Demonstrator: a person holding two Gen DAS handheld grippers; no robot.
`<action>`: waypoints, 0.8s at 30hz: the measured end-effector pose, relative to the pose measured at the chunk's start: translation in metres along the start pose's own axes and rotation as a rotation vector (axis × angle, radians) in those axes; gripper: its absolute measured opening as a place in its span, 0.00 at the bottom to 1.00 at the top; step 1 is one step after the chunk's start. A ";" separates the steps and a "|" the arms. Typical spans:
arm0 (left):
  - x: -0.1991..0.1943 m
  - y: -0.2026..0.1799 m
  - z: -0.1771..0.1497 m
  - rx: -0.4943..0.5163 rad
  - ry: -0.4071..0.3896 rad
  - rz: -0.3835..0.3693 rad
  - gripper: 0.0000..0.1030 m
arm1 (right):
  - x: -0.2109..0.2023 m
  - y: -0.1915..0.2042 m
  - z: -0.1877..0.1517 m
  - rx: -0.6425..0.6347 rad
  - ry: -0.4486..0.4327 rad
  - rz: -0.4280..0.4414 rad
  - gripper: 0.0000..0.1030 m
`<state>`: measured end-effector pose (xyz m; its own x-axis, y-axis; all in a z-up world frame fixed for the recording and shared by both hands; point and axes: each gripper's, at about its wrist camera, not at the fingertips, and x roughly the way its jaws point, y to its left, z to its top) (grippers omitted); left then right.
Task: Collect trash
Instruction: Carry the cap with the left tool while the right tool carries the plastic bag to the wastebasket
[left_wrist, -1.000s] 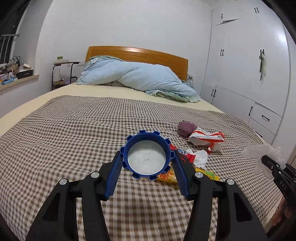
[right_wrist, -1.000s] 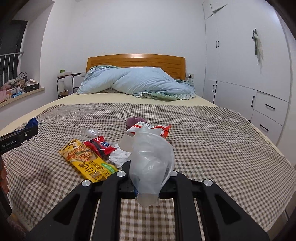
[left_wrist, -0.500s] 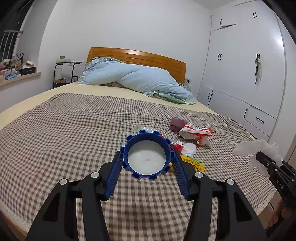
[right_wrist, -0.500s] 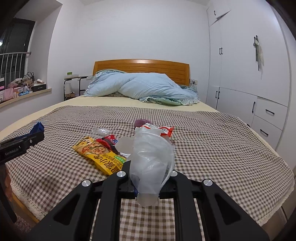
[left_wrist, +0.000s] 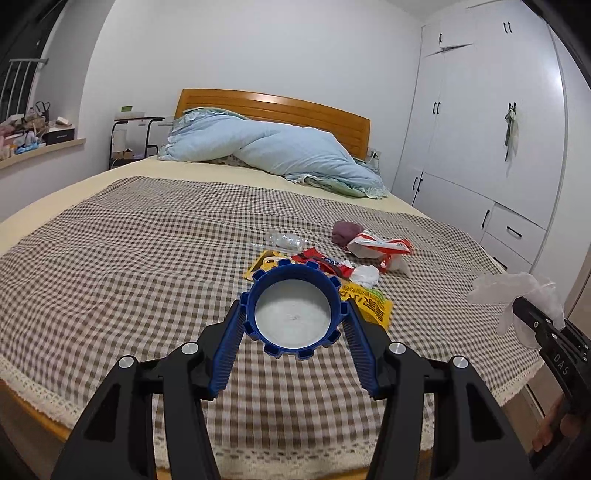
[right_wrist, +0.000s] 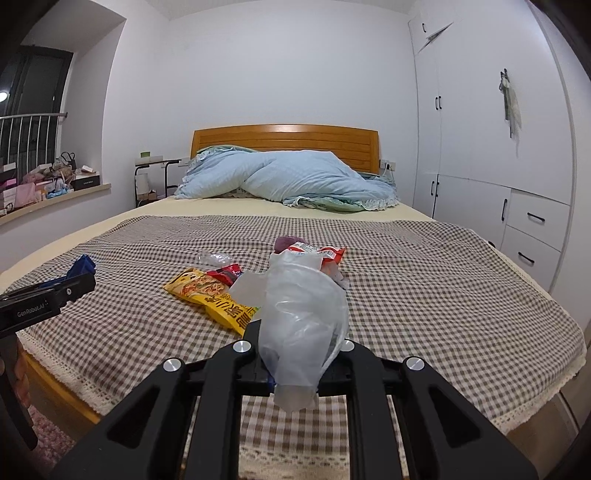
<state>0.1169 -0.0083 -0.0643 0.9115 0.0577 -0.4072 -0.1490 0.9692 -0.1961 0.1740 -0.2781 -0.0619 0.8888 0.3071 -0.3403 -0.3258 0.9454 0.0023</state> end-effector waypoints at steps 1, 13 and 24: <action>-0.004 -0.002 -0.001 0.004 0.000 0.000 0.50 | -0.002 0.000 -0.001 0.001 -0.001 0.000 0.13; -0.037 -0.024 -0.010 0.053 0.022 -0.015 0.50 | -0.039 -0.011 -0.021 0.051 0.006 0.013 0.13; -0.059 -0.038 -0.026 0.094 0.044 -0.018 0.50 | -0.061 -0.008 -0.041 0.040 0.005 0.022 0.13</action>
<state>0.0588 -0.0547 -0.0556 0.8956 0.0314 -0.4437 -0.0941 0.9883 -0.1200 0.1093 -0.3092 -0.0794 0.8800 0.3271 -0.3444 -0.3316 0.9422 0.0477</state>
